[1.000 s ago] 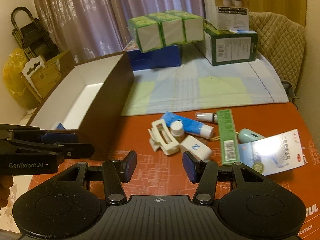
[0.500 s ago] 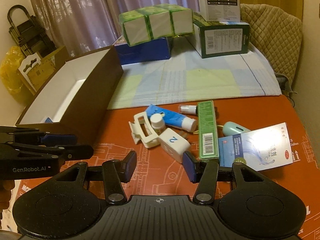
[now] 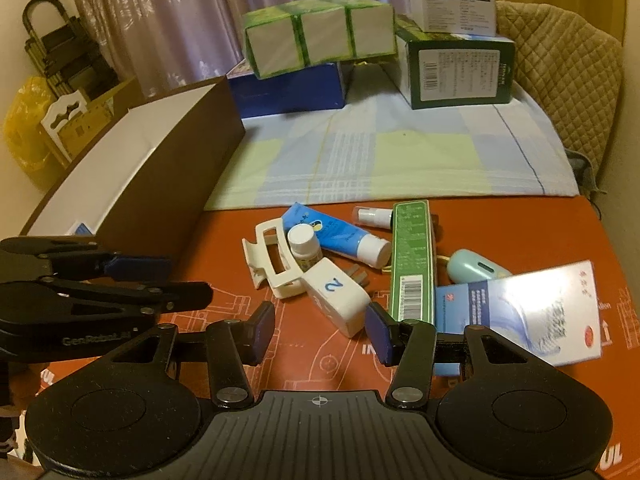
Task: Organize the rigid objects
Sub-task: 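Grasp the white smart plug with the right tool while the left tool grasps the white hair clip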
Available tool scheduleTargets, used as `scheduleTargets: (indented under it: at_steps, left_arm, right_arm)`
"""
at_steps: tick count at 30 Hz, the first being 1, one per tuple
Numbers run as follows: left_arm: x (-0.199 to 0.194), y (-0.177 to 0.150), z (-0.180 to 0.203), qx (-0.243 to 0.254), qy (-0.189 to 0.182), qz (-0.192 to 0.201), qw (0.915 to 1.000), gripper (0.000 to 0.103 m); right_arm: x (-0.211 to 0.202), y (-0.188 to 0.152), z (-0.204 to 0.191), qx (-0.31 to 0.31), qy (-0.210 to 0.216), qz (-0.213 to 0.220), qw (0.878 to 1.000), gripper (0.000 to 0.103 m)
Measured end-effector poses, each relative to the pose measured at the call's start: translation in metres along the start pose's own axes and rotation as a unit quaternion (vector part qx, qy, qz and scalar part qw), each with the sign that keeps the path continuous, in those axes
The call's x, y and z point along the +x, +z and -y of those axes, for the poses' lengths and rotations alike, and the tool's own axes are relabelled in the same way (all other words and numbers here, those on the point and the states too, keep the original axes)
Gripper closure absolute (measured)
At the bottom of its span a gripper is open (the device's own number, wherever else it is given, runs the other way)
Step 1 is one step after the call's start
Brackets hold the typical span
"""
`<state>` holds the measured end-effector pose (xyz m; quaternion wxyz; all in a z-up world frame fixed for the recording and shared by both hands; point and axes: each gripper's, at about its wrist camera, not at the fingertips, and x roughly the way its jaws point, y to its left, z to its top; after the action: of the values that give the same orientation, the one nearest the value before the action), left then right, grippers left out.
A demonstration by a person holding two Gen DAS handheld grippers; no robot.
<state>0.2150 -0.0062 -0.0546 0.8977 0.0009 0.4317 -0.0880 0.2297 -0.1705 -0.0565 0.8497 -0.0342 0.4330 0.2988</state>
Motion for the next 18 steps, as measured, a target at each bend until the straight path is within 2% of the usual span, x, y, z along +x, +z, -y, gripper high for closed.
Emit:
scheduleTargets:
  at_steps: [18]
  left_arm:
    - [0.049, 0.012, -0.006, 0.006, 0.014, -0.018, 0.9997, 0.064]
  right_arm:
    - [0.058, 0.017, 0.008, -0.095, 0.005, -0.028, 0.995, 0.055]
